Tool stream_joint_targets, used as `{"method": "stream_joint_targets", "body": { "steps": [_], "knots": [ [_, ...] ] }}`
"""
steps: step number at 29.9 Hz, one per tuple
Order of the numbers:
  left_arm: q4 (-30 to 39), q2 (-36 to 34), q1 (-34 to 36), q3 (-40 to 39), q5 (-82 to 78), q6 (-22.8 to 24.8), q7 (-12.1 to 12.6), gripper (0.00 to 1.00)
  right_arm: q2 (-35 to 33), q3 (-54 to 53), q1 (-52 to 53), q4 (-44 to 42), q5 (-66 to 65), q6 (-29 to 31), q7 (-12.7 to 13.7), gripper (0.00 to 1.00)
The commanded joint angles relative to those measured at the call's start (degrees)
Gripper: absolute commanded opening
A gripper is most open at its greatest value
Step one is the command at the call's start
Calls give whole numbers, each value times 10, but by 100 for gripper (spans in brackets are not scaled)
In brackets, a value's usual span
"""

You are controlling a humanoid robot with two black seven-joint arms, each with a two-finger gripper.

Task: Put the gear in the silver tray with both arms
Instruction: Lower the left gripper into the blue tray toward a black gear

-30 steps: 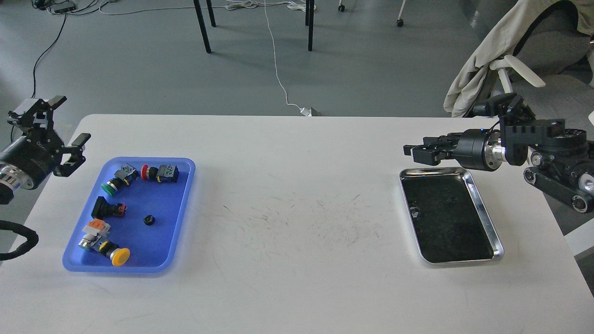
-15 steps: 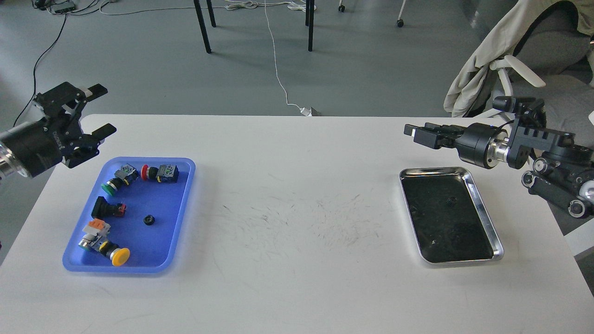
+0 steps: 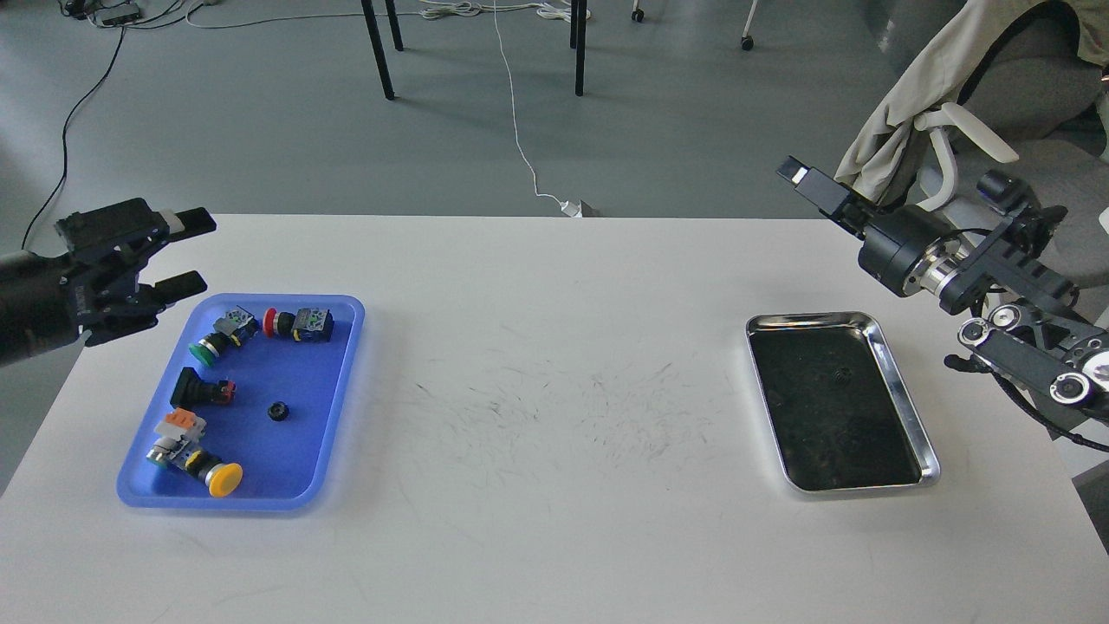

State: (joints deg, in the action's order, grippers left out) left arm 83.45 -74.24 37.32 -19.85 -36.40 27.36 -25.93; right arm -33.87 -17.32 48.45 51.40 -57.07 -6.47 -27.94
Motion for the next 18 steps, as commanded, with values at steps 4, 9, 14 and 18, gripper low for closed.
{"method": "stream_joint_targets", "body": {
  "steps": [4, 9, 14, 18],
  "knots": [
    [65, -22, -4, 1, -88, -32, -21, 97, 1, -11, -3, -1, 21, -4, 3, 71],
    [78, -26, 0, 7, -147, -102, -21, 98, 4, -11, -3, 2, 21, -24, 4, 71],
    [80, -20, -3, 9, -146, -131, -21, 99, 12, -11, -6, 1, 21, -35, 4, 71],
    [86, -18, -5, 13, -203, -146, -21, 99, 12, -17, -5, 2, 21, -42, 4, 71]
  ]
}}
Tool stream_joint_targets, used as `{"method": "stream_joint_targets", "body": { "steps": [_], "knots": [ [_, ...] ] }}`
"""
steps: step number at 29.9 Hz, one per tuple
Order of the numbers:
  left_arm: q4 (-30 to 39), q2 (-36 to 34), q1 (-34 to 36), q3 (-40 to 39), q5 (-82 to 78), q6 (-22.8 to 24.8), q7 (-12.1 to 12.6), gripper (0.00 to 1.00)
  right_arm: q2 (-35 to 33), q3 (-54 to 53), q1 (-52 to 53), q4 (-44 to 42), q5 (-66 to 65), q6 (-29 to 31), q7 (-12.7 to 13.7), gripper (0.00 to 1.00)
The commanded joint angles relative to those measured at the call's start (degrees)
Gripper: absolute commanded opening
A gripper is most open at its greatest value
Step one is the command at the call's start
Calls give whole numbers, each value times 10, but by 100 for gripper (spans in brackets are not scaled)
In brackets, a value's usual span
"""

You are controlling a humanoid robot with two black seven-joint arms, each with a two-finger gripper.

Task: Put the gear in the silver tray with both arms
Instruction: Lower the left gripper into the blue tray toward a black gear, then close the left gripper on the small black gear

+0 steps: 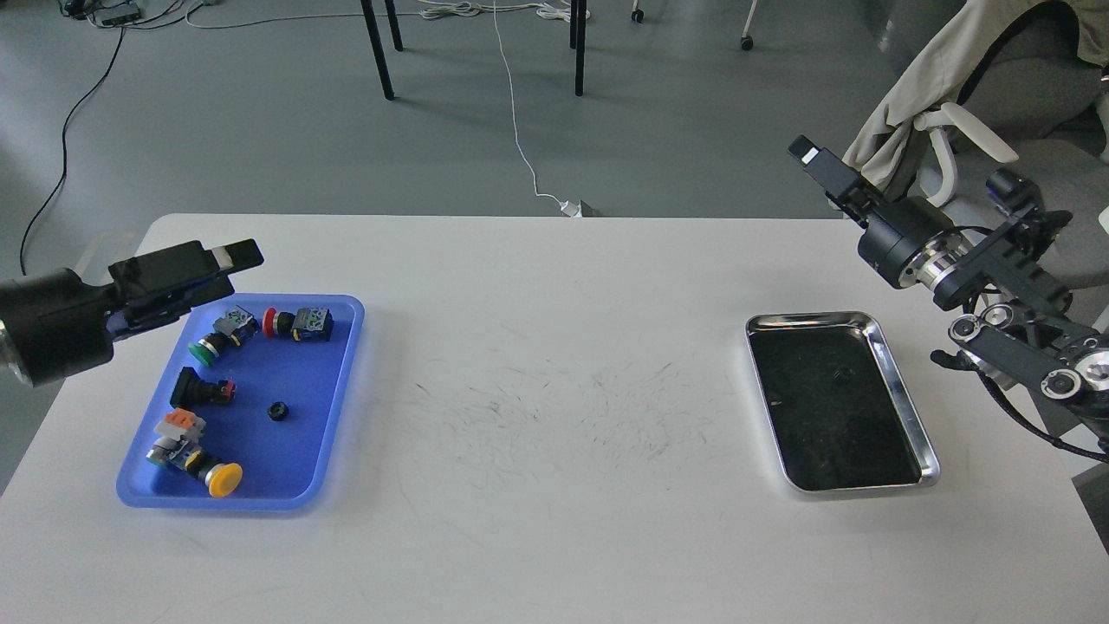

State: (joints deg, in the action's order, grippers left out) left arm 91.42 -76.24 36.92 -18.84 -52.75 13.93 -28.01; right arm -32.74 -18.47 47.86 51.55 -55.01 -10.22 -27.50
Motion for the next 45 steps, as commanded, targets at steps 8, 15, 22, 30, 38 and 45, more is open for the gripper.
{"method": "stream_joint_targets", "body": {
  "steps": [8, 15, 22, 30, 38, 45],
  "knots": [
    [7, 34, -6, 36, -146, -55, 0, 98, 0, -20, -6, 1, 25, -17, 1, 71],
    [-17, 38, -4, 42, -250, -63, 0, 98, 0, -20, -6, 6, 27, -22, 3, 71],
    [-73, 86, 0, 41, -393, -63, 0, 98, 0, -21, -5, 9, 27, -29, 3, 71],
    [-104, 130, -1, 42, -462, -75, 0, 97, -7, -22, -6, 9, 28, -32, 3, 72],
    [-164, 177, -4, 45, -498, -75, 0, 97, -6, -21, -13, 18, 31, -45, 3, 73],
    [-230, 205, -10, 49, -513, -77, 0, 88, -5, -21, -14, 18, 31, -50, 3, 73]
  ]
}}
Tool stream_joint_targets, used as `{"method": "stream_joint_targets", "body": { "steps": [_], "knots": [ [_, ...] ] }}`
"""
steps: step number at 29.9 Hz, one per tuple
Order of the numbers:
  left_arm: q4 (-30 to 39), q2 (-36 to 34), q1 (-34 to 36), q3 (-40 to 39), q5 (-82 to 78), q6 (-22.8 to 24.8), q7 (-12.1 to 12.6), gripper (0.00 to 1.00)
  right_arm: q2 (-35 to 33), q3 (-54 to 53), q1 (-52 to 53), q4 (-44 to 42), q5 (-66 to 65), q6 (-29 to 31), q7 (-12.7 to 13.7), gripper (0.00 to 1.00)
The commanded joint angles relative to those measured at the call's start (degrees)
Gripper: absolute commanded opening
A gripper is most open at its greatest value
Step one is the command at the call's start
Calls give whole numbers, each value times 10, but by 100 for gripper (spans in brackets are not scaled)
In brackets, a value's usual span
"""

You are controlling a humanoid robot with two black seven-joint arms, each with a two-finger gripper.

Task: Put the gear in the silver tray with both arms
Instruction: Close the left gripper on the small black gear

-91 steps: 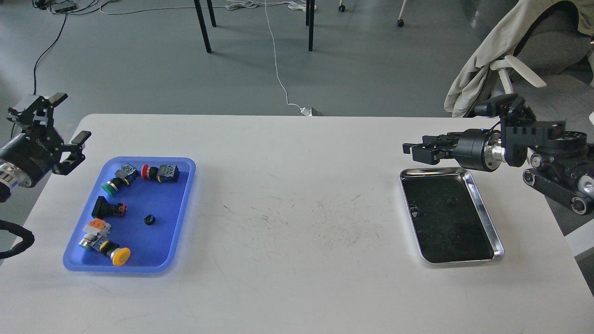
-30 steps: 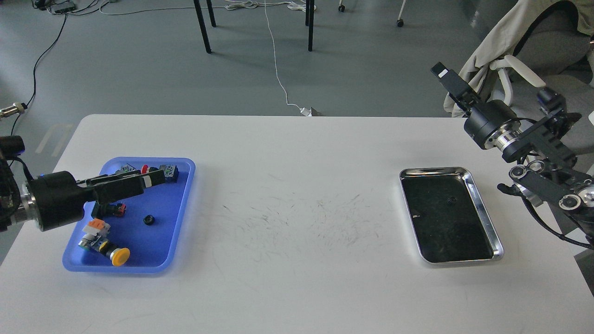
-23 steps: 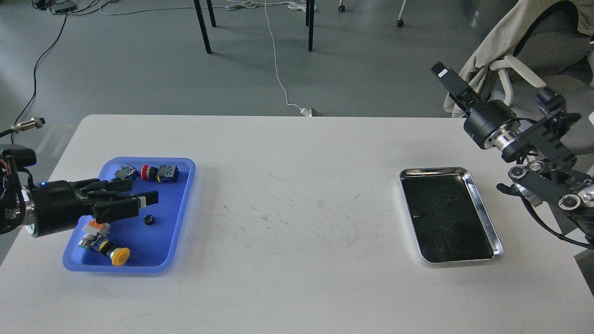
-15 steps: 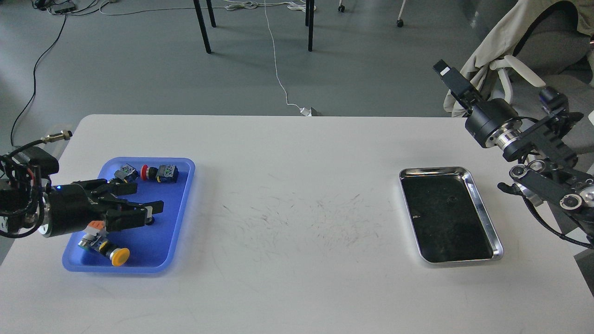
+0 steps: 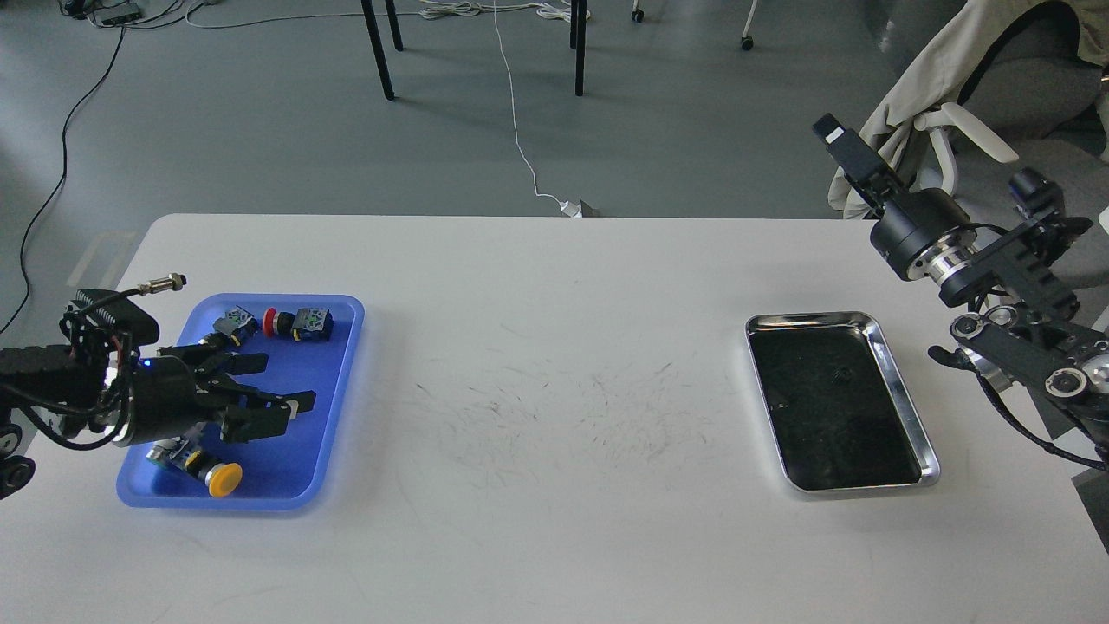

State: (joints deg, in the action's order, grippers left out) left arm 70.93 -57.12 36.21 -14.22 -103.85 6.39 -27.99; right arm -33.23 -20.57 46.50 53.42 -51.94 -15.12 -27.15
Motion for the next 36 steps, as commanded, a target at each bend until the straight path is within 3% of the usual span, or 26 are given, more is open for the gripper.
{"method": "stream_joint_targets", "body": {
  "steps": [1, 17, 36],
  "knots": [
    [-35, 17, -4, 5, -3, -2, 0, 87, 0, 0, 0, -1, 0, -1, 0, 73],
    [-82, 51, -17, 38, -3, -35, 0, 82, 0, 4, -2, -1, 0, -2, 0, 73],
    [-113, 68, -20, 38, -24, -45, 0, 65, 3, 5, -2, -2, 0, -2, 0, 73]
  ]
}}
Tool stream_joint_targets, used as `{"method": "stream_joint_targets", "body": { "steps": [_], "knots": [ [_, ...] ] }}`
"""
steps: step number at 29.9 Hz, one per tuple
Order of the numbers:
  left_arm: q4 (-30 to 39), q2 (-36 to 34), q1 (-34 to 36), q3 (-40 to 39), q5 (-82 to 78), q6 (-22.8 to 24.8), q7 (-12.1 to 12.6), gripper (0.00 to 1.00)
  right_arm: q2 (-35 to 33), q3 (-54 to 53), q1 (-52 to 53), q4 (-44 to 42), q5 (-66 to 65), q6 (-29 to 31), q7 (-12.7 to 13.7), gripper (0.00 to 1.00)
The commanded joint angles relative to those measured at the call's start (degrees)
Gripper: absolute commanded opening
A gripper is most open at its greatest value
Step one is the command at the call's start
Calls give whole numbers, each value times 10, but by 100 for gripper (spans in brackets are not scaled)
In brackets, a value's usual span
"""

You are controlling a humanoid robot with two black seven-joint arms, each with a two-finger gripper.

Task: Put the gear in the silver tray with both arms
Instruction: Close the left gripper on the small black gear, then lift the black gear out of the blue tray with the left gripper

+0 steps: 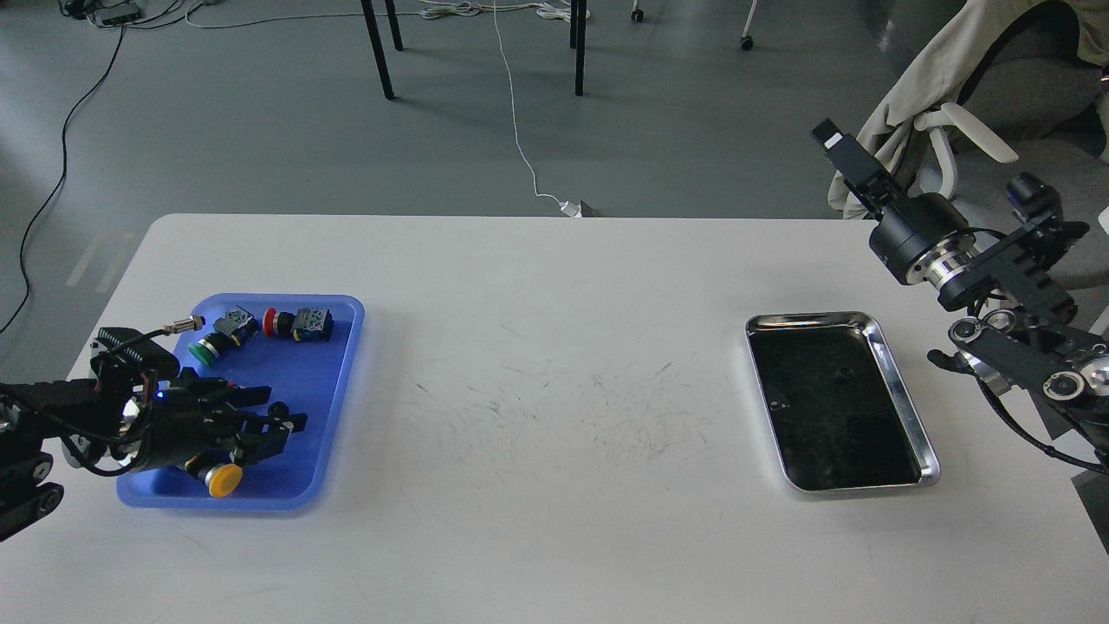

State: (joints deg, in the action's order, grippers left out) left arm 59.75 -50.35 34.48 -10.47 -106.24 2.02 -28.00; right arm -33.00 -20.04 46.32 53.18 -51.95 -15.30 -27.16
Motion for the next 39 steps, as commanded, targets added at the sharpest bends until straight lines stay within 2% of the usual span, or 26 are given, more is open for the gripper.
{"method": "stream_joint_targets", "body": {
  "steps": [1, 6, 19, 23, 31, 39],
  "knots": [
    [-2, 0, -5, 0, 0, -1, 0, 63, 0, 0, 0, 1, -1, 0, 0, 73],
    [-3, 1, -6, 0, -20, -3, 0, 54, 0, 1, 0, 0, -1, 0, 0, 73],
    [-26, 10, -7, -1, -34, -12, 0, 40, 0, 1, -6, 0, -1, -1, 0, 73],
    [-26, 10, -6, -2, -57, -13, 0, 29, 1, 1, -7, -3, -1, -1, 0, 73],
    [-24, 2, -6, -2, -62, -12, 0, 14, 1, 2, -9, -4, -1, -1, 0, 73],
    [-17, -27, 2, -7, -60, -12, 0, 10, 2, 3, -12, -8, -2, 0, 0, 74]
  ]
}}
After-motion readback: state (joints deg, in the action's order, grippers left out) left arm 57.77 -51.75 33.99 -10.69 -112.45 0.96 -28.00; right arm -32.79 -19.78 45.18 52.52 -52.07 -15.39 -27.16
